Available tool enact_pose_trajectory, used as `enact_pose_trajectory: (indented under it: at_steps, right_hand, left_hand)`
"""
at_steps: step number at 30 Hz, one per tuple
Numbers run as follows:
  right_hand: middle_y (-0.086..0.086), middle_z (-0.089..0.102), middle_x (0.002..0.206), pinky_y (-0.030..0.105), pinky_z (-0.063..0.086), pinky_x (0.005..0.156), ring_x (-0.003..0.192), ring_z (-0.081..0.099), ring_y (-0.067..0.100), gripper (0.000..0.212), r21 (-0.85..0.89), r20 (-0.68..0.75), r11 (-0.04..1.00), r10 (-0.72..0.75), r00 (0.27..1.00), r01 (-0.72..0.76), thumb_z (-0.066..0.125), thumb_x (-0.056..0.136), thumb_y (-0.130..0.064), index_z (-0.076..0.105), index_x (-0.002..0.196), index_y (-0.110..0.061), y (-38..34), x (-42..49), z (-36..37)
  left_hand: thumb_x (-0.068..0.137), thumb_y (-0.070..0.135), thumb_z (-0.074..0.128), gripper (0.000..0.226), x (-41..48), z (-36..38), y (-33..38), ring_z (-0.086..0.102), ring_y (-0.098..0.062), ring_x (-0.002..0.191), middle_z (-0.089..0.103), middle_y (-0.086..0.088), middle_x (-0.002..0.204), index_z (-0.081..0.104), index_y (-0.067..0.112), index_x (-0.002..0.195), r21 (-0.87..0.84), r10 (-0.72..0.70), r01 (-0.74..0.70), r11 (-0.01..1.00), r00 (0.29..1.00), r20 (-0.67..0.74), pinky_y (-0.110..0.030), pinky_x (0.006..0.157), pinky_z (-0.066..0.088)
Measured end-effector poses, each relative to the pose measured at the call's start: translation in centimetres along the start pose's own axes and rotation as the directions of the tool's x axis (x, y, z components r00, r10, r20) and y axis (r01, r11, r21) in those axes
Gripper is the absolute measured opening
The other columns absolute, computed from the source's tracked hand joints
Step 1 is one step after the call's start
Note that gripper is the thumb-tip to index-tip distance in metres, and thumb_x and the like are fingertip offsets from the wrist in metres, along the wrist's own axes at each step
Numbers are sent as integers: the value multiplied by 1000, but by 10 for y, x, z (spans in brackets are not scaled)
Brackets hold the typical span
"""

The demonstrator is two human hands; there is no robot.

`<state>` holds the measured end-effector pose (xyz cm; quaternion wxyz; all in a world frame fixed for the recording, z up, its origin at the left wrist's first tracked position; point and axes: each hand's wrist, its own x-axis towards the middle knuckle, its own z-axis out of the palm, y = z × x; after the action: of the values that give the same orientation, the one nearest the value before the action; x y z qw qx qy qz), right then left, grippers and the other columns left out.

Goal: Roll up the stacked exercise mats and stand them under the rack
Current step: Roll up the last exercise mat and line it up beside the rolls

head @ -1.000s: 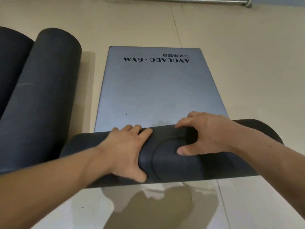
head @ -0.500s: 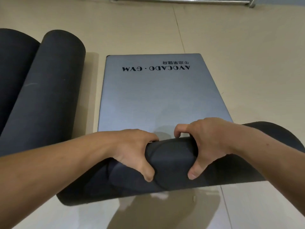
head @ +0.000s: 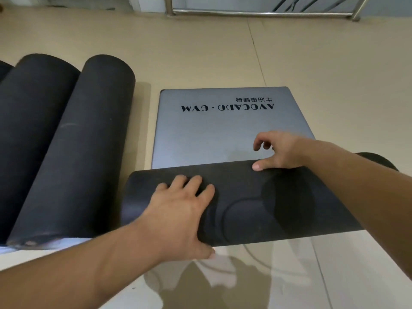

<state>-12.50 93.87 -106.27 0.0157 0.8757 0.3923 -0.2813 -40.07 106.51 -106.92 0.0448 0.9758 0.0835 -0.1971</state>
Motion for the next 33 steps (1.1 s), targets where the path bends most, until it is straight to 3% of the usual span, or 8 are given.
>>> enact_pose_trajectory:
  at_steps: [3, 6, 9, 12, 15, 22, 28, 33]
  right_hand:
    - [-3, 57, 127, 37, 48, 88, 113, 56, 23, 47, -234, -211, 972, -27, 977, -24, 68, 92, -60, 54, 128, -34, -23, -2, 7]
    - [-4, 57, 121, 35, 49, 87, 115, 57, 22, 47, -279, -279, 959, -140, 950, 59, 58, 95, -66, 58, 128, -33, -38, -28, 25]
    - [-7, 49, 140, 42, 48, 105, 132, 48, 21, 88, -223, -155, 970, -135, 979, 98, 59, 73, -90, 41, 147, -46, -44, -59, 37]
    - [7, 12, 170, 55, 21, 125, 158, 12, 33, 132, -375, -23, 926, -46, 999, 34, 66, 60, -94, -5, 161, -49, -41, -64, 54]
    - [18, 2, 170, 62, 15, 124, 157, 5, 41, 145, -491, -60, 871, -71, 996, 32, 64, 57, -96, -22, 159, -40, -35, -54, 70]
    - [1, 30, 158, 51, 27, 120, 148, 31, 26, 145, -379, -13, 918, -136, 991, 121, 73, 41, -96, -1, 159, -52, -22, -24, 36]
    - [-1, 17, 165, 55, 21, 125, 154, 21, 26, 137, -281, -38, 950, -151, 988, 135, 81, 46, -86, 10, 159, -52, -24, -18, 32]
    - [13, 34, 162, 62, 27, 120, 152, 31, 36, 127, -391, -211, 904, -270, 939, 172, 45, 49, -92, 24, 162, -38, -31, -37, 76]
  left_hand:
    - [78, 79, 66, 134, 5, 26, -2, -14, -38, 158, -23, -3, 169, -31, 30, 156, 45, -42, 39, 998, 997, 62, -62, 127, 7]
    - [73, 77, 65, 131, 21, 32, -16, 0, -35, 156, -8, -3, 170, -21, 30, 159, 13, -48, 49, 999, 998, -36, -60, 124, 16]
    - [61, 81, 66, 132, 37, 24, -27, 18, -30, 151, 10, -2, 167, -6, 32, 160, -3, -40, 40, 999, 998, -39, -56, 119, 29]
    - [58, 83, 68, 134, 51, 12, -37, 23, -26, 151, 15, 2, 166, -1, 33, 161, -14, -25, 25, 1000, 1000, -18, -54, 120, 31]
    - [61, 82, 68, 135, 56, 10, -39, 17, -25, 155, 10, 2, 169, -6, 33, 163, -31, -37, 37, 999, 999, -2, -55, 124, 26]
    - [69, 84, 59, 130, 39, 23, -28, 8, -32, 156, 3, -9, 169, -17, 34, 161, 63, -145, 154, 986, 982, -123, -62, 124, 19]
    - [64, 79, 66, 138, 57, 32, -36, 14, -34, 152, 10, -10, 164, -23, 30, 157, 88, -169, 174, 981, 984, -62, -63, 119, 27]
    - [57, 80, 71, 135, 70, 15, -55, 38, -27, 143, 32, 0, 158, -4, 34, 159, 22, -105, 105, 994, 994, -23, -55, 112, 42]
